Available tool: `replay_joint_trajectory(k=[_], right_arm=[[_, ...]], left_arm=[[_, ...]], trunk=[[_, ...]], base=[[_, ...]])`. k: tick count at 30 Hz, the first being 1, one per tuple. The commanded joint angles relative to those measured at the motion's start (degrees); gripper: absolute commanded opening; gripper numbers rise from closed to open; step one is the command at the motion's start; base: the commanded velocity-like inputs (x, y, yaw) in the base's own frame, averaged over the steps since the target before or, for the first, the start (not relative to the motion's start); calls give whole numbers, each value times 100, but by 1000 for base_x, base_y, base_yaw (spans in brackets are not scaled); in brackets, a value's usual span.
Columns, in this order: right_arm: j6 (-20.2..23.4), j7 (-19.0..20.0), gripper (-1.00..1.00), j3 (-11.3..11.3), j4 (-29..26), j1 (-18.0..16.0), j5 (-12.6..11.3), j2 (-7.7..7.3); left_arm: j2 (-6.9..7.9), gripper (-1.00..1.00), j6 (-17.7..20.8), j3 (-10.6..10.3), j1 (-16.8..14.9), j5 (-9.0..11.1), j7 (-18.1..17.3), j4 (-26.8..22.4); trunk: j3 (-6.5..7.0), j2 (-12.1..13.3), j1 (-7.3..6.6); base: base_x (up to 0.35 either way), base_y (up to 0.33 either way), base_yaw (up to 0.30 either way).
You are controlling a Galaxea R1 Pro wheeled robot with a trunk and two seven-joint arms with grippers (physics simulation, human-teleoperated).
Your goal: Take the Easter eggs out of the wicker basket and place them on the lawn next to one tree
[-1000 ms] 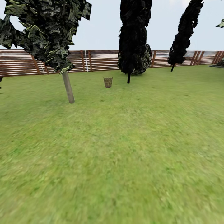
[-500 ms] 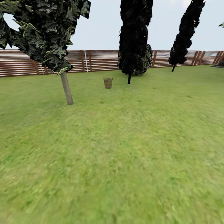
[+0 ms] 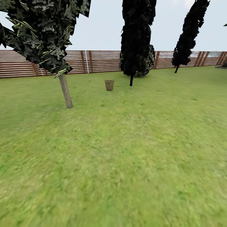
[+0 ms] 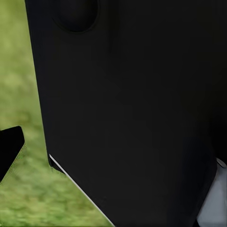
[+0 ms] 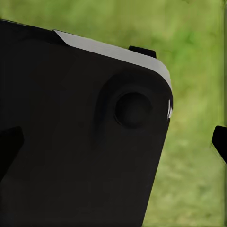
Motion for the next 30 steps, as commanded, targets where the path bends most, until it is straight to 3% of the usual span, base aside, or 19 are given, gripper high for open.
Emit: replay_joint_trajectory(k=[1,11,30], right_arm=[[-15,3,100,9,4,-3,19,0],[-15,3,100,8,4,-3,18,-6],[-11,2,100,6,-8,-3,21,1]], left_arm=[[0,100,-7,2,3,6,-6,-9],[0,100,-8,4,3,6,-6,-9],[-1,100,-8,2,3,6,-6,-13]], trunk=[[-4,-2,3],[-4,-2,3],[-4,-2,3]], base=[[330,0,0],[330,0,93],[330,0,3]])
